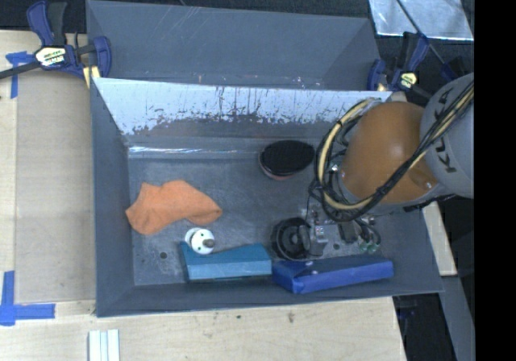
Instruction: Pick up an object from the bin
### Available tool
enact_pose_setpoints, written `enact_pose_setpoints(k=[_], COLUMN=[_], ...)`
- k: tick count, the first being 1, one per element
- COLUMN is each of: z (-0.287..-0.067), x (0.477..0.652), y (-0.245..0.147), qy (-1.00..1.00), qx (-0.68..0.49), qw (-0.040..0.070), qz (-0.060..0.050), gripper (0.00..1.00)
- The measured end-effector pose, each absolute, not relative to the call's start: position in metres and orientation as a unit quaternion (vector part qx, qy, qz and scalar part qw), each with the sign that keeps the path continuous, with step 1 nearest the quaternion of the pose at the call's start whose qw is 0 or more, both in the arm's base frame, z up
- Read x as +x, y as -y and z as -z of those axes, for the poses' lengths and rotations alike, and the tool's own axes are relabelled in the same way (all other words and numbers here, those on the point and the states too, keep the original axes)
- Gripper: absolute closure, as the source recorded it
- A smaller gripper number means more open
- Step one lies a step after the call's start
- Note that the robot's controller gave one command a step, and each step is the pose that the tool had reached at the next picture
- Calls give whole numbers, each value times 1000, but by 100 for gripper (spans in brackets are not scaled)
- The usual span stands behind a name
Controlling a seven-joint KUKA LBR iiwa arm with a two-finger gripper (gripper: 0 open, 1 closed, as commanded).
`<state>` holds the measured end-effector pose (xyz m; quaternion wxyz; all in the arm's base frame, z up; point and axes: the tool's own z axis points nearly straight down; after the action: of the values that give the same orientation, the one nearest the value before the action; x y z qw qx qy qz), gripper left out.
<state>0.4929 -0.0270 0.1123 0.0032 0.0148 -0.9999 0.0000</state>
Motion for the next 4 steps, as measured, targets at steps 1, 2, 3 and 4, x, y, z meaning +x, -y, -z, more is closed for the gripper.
enact_pose_setpoints(k=[1, 2, 3, 4], z=[-128, -108, -91, -149], x=[496, 511, 497, 507], y=[25, -11, -40, -21], qy=[1000, 999, 1000, 1000], qx=[15, 45, 24, 22], qw=[2, -7, 0, 2], qz=[0, -1, -1, 0], gripper=[100, 100, 100, 100])
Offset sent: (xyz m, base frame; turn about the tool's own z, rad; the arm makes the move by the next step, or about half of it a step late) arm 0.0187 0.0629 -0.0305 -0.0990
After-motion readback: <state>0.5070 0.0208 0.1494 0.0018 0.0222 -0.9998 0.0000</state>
